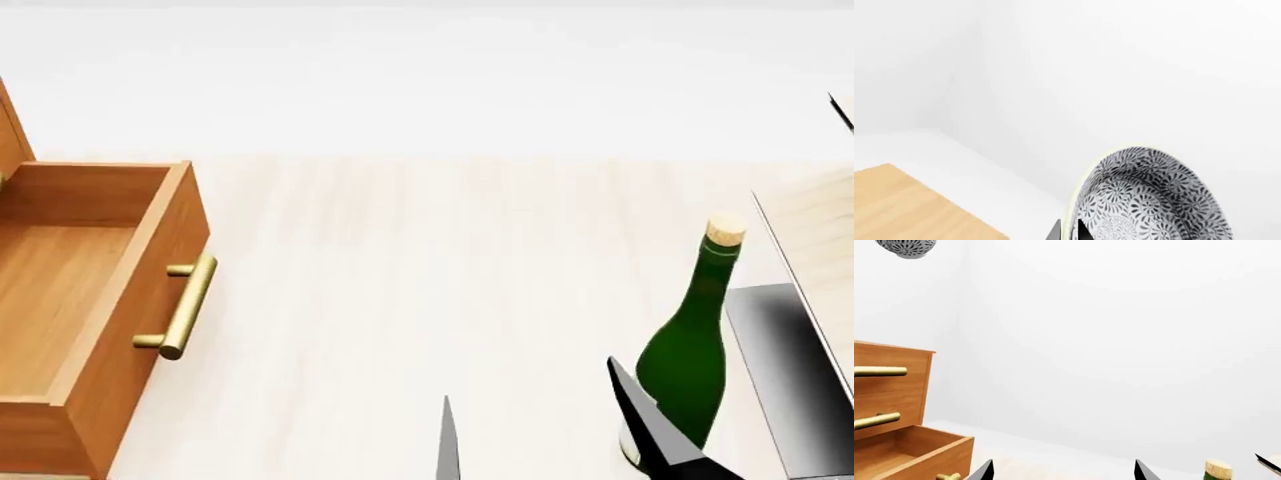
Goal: Put the bowl on top of the cabinet.
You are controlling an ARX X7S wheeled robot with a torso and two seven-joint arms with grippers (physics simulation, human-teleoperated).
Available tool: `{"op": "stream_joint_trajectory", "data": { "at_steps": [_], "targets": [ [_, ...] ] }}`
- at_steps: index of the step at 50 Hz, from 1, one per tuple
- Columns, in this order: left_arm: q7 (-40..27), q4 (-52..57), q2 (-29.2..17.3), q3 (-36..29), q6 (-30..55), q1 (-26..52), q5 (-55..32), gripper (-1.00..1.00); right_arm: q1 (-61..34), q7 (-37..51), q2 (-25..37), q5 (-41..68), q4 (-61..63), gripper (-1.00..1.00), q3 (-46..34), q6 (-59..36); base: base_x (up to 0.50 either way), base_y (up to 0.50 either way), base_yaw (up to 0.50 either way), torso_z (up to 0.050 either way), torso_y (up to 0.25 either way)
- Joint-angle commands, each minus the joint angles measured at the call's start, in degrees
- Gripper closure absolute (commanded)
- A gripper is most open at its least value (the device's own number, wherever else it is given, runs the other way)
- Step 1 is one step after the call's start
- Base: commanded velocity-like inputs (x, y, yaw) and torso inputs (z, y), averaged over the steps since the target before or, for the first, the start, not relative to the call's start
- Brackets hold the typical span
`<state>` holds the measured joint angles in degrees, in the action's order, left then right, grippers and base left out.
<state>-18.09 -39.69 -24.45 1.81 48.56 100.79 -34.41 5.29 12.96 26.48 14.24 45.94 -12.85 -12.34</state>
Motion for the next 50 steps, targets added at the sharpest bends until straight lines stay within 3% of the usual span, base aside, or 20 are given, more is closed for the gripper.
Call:
{"op": "stream_joint_trajectory", "data": {
  "at_steps": [1,24,32,50],
  "targets": [
    [-1.46,-3.55,-2.83,2.15,-3.70,0.12,1.30,1.00,-0.07,0.35,0.13,-0.26,0.04,-1.00,-0.28,-0.23,0.00,0.00,0.00,-0.015,0.229],
    [-8.84,-6.49,-5.56,9.00,-5.85,-0.42,0.07,1.00,-0.18,0.53,0.46,-0.11,-0.56,-1.00,-0.50,-0.07,0.00,0.00,0.00,0.000,0.000],
    [-15.30,-9.18,-6.61,9.44,-5.94,0.56,2.42,1.00,-0.42,0.64,0.68,-0.02,-0.13,-1.00,-0.69,-0.57,0.00,0.00,0.00,0.000,0.000],
    [-18.25,-13.10,-8.58,12.36,-7.62,1.85,2.28,1.00,-0.74,0.70,0.95,0.18,-0.16,-1.00,-1.05,-0.70,0.00,0.00,0.00,0.000,0.000]
  ]
}}
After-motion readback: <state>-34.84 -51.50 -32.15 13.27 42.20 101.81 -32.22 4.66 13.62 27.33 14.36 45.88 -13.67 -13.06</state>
